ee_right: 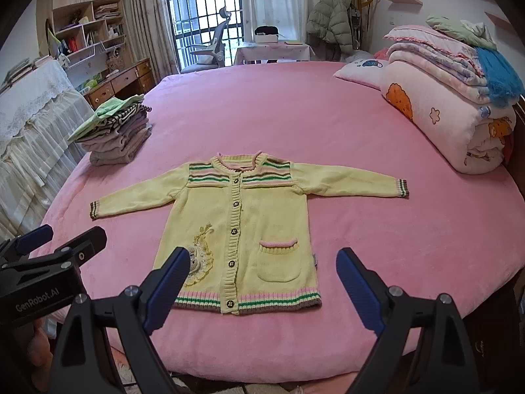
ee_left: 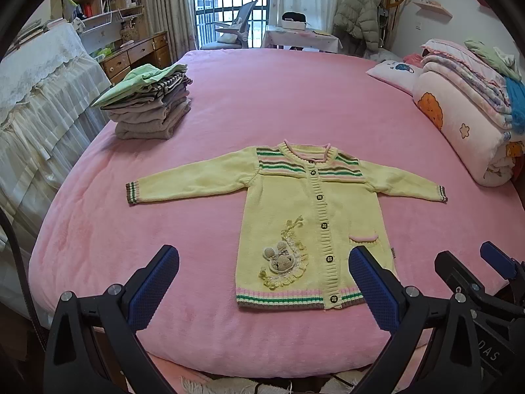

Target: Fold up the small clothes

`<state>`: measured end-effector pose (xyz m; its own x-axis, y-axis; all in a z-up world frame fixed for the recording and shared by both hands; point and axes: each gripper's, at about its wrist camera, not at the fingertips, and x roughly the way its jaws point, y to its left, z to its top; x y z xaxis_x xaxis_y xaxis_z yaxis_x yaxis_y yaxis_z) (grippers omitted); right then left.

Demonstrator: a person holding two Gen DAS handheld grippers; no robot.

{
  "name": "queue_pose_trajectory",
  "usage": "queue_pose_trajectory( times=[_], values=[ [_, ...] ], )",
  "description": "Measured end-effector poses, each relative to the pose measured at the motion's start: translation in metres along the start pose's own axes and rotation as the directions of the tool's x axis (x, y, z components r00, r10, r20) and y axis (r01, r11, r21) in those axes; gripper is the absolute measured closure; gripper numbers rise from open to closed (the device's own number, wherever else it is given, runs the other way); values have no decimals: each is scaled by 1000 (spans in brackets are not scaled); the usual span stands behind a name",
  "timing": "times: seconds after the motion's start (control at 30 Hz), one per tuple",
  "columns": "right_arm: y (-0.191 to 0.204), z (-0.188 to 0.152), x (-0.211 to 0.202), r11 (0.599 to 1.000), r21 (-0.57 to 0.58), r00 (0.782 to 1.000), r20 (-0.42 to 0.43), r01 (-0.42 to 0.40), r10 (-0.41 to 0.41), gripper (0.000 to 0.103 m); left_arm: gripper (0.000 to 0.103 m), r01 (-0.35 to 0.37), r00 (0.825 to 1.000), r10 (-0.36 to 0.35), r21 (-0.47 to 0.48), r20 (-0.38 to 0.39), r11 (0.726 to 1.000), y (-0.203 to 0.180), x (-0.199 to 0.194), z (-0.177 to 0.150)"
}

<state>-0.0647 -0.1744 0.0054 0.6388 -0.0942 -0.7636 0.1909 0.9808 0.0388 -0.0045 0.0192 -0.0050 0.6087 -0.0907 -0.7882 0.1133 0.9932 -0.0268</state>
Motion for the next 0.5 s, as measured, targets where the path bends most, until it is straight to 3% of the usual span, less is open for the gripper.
queue_pose_trajectory(
  times=[0.5],
  values=[
    [22,0,5,1000,-17,1000,-6,-11,11,14,0,9,1000,-9,3,-9,1000,17,9,1]
  ],
)
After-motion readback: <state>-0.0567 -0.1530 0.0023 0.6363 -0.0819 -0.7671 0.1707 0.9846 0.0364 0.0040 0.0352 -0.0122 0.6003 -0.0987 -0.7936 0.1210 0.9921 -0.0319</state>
